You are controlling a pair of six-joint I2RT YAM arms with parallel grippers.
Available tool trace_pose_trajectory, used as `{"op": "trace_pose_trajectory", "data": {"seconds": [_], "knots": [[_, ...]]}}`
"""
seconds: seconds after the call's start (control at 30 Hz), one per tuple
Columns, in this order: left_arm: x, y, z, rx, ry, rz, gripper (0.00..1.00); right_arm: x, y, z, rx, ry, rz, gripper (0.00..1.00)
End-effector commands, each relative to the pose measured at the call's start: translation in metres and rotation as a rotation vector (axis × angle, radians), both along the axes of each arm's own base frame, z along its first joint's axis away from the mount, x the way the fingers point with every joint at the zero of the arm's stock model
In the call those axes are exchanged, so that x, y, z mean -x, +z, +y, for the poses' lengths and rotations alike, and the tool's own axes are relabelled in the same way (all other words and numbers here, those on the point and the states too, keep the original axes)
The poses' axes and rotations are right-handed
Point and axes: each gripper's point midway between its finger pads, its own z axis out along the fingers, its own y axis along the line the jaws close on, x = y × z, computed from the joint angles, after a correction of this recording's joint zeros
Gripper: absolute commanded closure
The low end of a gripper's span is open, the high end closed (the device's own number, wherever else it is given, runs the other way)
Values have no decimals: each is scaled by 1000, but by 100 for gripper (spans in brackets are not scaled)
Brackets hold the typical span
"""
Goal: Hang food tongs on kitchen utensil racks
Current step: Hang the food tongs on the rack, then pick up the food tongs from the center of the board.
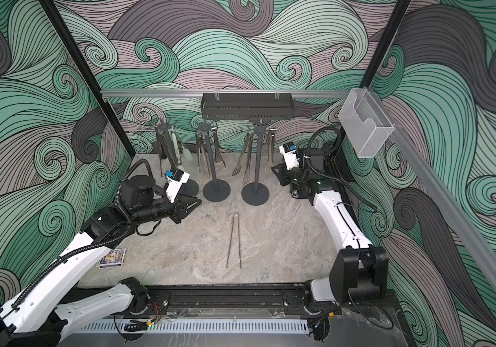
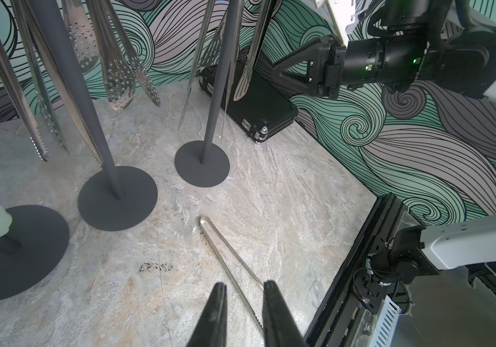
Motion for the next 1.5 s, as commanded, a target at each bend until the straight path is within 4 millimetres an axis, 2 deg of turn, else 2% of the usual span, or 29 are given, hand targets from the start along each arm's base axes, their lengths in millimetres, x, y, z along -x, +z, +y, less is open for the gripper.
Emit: {"op": "trace_pose_trajectory", "data": {"seconds": [0.0, 0.23, 0.4, 0.6, 0.73, 0.93, 1.07, 1.17, 1.33, 1.47], "knots": [[5, 6, -1, 4, -18, -7, 78, 5, 23, 3, -6, 9, -45, 71], [22, -15, 0, -15, -42, 131, 78, 11, 29, 2, -4, 8, -52, 71], [37, -42, -6, -24, -55, 295, 70, 19, 34, -2, -1, -16, -45, 61], [48, -92, -34, -140, -28, 444, 65, 39, 50, -18, -18, -126, -48, 50], [51, -136, -51, -246, 36, 589, 64, 55, 61, -33, -59, -244, -37, 43], [45, -199, -77, -372, 118, 692, 60, 81, 61, -41, -150, -335, 32, 39], [36, -235, -84, -427, 191, 734, 60, 93, 58, -33, -212, -319, 65, 38], [30, -254, -90, -435, 222, 741, 60, 98, 52, -29, -212, -306, 79, 38], [21, -268, -107, -433, 222, 721, 59, 104, 45, -31, -183, -307, 80, 37], [16, -286, -104, -505, 256, 710, 59, 104, 44, -31, -184, -302, 81, 37]]}}
